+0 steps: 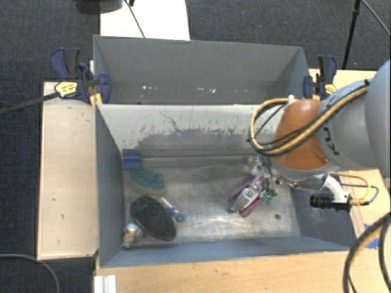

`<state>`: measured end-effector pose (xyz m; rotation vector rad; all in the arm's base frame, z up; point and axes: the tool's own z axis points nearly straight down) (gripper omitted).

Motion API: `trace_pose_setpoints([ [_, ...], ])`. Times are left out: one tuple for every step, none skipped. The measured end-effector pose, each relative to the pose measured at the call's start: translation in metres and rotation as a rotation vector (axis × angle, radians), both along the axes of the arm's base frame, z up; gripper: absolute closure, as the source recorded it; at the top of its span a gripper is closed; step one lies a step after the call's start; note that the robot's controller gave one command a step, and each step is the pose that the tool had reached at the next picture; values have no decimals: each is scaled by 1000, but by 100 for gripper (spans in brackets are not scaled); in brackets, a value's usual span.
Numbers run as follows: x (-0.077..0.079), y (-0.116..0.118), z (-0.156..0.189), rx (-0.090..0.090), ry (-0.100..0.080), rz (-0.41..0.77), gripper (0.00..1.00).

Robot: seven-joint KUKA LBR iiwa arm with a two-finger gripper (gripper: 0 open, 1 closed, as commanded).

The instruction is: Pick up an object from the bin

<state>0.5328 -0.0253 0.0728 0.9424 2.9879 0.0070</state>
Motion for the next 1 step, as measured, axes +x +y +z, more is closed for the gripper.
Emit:
trace_pose_setpoints([
  [2,-2,2,-2,-8,-5,100],
])
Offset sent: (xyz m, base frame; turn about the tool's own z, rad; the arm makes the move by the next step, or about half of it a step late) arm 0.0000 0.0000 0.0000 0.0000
